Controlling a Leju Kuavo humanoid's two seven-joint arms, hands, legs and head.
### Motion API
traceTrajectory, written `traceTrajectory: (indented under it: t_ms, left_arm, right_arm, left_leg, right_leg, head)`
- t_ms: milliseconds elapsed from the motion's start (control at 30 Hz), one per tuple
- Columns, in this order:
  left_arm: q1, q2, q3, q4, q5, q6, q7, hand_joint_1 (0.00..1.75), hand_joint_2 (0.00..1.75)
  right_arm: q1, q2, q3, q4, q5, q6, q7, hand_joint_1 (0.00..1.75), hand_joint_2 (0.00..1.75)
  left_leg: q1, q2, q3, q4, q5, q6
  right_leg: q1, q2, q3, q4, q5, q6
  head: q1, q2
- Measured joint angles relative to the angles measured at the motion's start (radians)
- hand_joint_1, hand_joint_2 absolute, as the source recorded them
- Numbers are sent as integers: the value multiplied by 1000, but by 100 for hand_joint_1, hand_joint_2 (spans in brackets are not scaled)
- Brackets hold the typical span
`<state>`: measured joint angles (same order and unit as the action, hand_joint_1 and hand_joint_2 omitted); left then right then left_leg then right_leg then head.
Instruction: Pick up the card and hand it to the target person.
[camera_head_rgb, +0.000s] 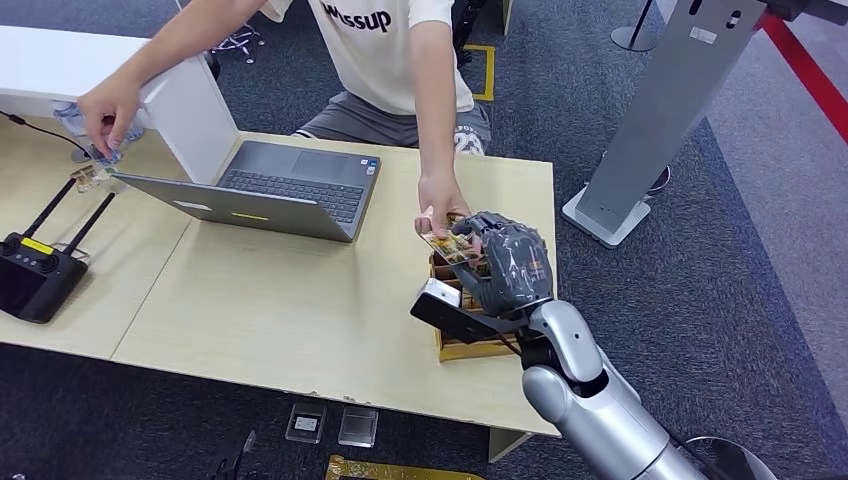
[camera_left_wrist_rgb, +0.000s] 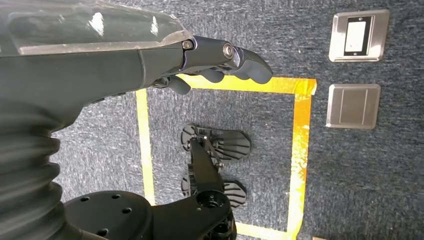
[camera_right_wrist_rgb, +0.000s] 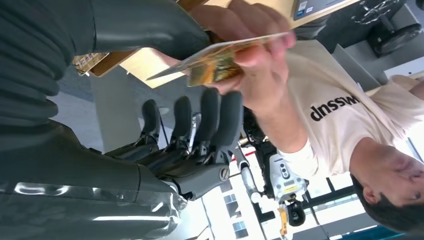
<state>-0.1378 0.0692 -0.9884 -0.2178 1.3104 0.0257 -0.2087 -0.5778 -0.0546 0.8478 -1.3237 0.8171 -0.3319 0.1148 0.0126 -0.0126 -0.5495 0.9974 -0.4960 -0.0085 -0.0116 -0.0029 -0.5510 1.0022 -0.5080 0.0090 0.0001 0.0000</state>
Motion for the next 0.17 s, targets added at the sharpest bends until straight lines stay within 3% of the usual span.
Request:
traceTrajectory:
  t_ms: [67, 167]
  left_arm:
    - [1, 0, 0, 0, 0, -2, -4, 0, 0]
    - [3, 0, 0, 0, 0, 0, -8, 0, 0]
  right_arm:
    - [0, 2, -2, 8, 0, -4, 0, 12, 175]
    - [0, 3, -4, 17, 0, -7, 0, 9, 175]
  left_leg:
    - [0, 0, 0, 0, 0, 0]
    - [0, 0, 0, 0, 0, 0]
  right_leg:
    - [0, 0, 0, 0, 0, 0]
    - [0, 0, 0, 0, 0, 0]
  head:
    - [0, 0]
    - [0, 0]
